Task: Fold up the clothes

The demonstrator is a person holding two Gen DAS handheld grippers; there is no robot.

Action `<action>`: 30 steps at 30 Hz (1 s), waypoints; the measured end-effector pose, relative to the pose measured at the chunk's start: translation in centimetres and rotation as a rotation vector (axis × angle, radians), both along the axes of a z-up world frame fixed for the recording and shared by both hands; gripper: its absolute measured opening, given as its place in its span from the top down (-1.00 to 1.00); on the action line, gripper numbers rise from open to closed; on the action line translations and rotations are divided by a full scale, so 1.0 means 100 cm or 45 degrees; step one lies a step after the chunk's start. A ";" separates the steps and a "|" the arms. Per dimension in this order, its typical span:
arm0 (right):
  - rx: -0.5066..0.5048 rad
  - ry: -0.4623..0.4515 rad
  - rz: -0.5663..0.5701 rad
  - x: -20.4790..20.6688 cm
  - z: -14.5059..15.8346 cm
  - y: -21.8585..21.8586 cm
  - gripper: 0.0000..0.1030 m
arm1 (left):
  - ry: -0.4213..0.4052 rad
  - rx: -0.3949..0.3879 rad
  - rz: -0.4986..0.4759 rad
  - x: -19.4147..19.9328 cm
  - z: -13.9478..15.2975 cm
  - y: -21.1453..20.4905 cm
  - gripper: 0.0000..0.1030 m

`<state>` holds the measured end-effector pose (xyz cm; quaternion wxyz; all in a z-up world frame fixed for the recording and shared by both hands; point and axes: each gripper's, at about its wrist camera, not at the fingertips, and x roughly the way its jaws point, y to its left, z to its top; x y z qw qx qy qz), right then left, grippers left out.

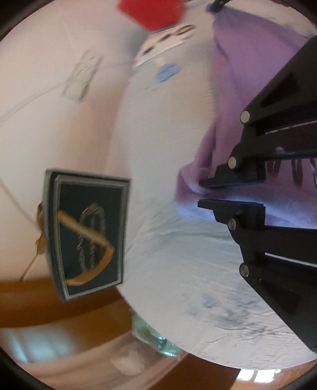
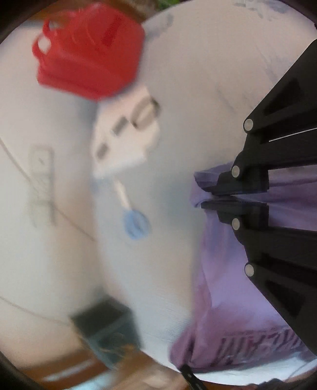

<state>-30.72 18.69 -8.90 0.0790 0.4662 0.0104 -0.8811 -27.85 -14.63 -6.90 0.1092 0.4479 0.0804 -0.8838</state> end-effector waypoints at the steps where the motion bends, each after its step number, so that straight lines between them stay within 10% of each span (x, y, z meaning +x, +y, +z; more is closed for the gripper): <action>1: 0.008 0.010 -0.036 -0.010 0.001 0.005 0.92 | -0.050 0.028 -0.005 -0.011 -0.006 -0.003 0.81; 8: -0.084 -0.103 -0.111 -0.034 -0.017 0.031 0.74 | -0.234 0.141 -0.104 -0.013 -0.025 0.000 0.81; 16: -0.028 -0.215 -0.066 0.085 -0.025 0.073 0.61 | -0.399 0.227 -0.158 0.117 -0.045 -0.003 0.79; 20: -0.019 -0.260 -0.152 0.138 -0.035 0.098 0.55 | -0.457 0.242 -0.164 0.163 -0.060 0.004 -0.30; 30: -0.076 -0.426 -0.051 0.212 -0.066 0.083 0.38 | -0.434 0.291 -0.202 0.235 -0.051 0.034 -0.30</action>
